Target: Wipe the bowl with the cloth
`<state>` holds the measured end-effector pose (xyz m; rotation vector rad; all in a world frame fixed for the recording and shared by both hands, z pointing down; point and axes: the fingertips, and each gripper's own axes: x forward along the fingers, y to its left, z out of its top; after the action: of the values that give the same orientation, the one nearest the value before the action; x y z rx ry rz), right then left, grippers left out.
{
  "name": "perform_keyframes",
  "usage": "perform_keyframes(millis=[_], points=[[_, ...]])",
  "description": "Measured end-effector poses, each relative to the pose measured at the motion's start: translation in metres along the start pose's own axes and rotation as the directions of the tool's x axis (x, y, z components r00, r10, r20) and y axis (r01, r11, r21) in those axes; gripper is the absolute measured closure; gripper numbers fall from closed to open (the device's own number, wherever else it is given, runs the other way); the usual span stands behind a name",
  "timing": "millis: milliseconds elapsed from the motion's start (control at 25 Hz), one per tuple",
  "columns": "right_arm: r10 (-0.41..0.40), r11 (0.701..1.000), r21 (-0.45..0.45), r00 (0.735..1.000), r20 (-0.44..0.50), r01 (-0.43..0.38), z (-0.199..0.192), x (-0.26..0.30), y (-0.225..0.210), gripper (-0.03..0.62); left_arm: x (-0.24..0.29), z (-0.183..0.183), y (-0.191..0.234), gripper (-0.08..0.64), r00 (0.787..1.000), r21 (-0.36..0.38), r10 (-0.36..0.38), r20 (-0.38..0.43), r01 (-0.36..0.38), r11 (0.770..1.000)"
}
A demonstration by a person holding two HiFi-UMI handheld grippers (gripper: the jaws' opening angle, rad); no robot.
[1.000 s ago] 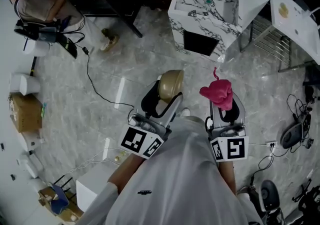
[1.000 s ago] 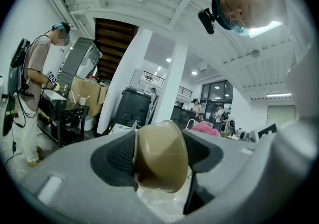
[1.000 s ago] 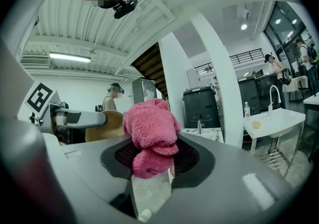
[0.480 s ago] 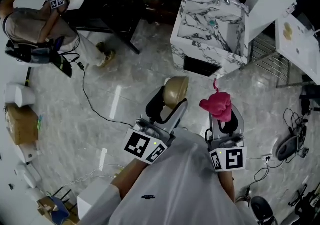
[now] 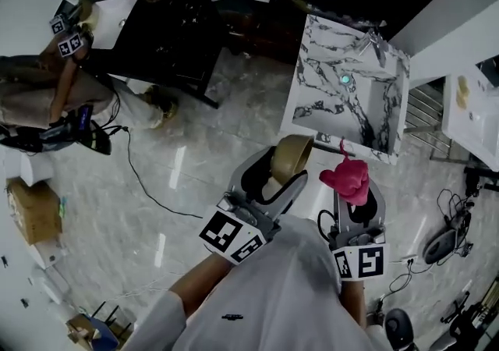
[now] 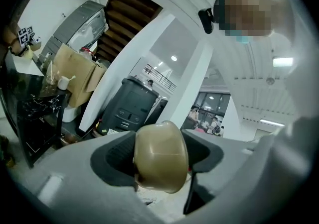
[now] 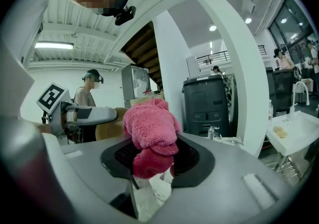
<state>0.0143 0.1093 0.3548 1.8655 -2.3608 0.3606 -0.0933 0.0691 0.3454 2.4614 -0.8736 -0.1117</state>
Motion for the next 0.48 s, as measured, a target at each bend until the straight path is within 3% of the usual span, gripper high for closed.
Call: perform_keyframes(millis=[280, 480], points=[[0.039, 0.997, -0.06, 0.999, 0.004, -0.038, 0.037, 0.084, -0.003, 0.431, 0.04, 0.045, 0.065, 0.273, 1.0, -0.056, 0.005, 0.027, -0.003, 0.998], [0.14, 0.987, -0.085, 0.99, 0.003, -0.139, 0.052, 0.119, -0.012, 0.433, 0.062, 0.059, 0.079, 0.273, 0.998, -0.074, 0.037, 0.056, -0.033, 0.997]])
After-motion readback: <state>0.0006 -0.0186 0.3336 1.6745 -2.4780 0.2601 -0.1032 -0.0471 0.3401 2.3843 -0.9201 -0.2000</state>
